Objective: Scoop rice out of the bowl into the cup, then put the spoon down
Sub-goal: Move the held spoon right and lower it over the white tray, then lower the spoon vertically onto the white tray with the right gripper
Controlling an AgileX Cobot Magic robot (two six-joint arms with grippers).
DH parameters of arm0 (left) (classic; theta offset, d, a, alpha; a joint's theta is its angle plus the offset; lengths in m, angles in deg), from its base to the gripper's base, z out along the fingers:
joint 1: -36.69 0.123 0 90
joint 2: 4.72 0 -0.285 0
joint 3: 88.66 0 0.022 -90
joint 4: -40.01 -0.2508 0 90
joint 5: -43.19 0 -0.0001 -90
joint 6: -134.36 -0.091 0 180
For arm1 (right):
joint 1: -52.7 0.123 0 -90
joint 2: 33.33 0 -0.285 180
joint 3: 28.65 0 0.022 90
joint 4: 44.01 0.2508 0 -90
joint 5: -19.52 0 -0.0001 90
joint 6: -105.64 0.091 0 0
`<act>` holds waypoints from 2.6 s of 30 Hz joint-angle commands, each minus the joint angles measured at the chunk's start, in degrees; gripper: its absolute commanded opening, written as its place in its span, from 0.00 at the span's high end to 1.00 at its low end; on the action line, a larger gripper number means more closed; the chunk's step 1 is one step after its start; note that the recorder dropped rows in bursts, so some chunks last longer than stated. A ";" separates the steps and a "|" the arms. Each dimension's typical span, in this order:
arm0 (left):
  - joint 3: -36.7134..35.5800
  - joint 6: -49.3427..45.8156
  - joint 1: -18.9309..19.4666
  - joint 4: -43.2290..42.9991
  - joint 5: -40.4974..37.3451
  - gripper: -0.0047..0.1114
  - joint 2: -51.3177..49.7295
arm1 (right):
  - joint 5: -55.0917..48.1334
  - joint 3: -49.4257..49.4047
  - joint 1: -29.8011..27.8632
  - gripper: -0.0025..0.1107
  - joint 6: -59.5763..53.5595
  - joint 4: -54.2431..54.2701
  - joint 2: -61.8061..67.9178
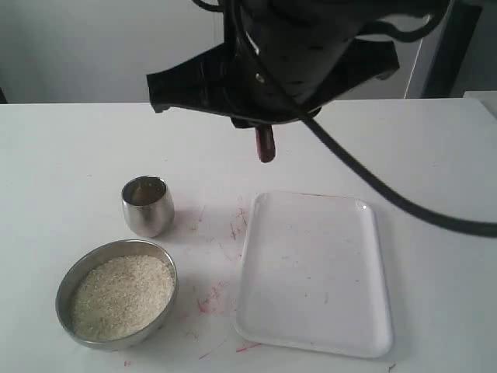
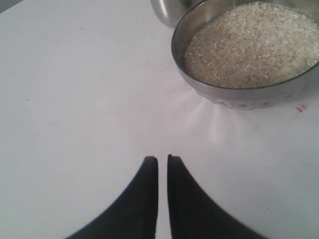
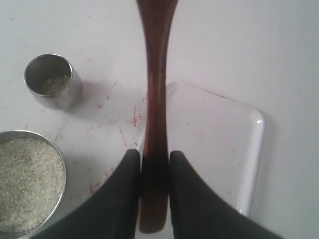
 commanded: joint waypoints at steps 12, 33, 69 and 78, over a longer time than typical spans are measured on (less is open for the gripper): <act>-0.53 0.32 0.00 -0.08 -1.98 0.84 0.17 | 11.36 -15.39 -0.18 0.98 19.57 -2.26 -0.57; -0.53 0.32 0.00 -0.08 -1.98 0.84 0.17 | 10.55 -24.22 -9.30 0.98 11.43 12.48 -0.22; -0.53 0.32 0.00 -0.08 -1.98 0.84 0.17 | 12.79 -24.22 -20.13 0.98 -10.66 30.58 10.66; -0.53 0.32 0.00 -0.08 -1.98 0.84 0.17 | 13.99 -24.22 -20.13 0.98 -12.86 32.30 14.26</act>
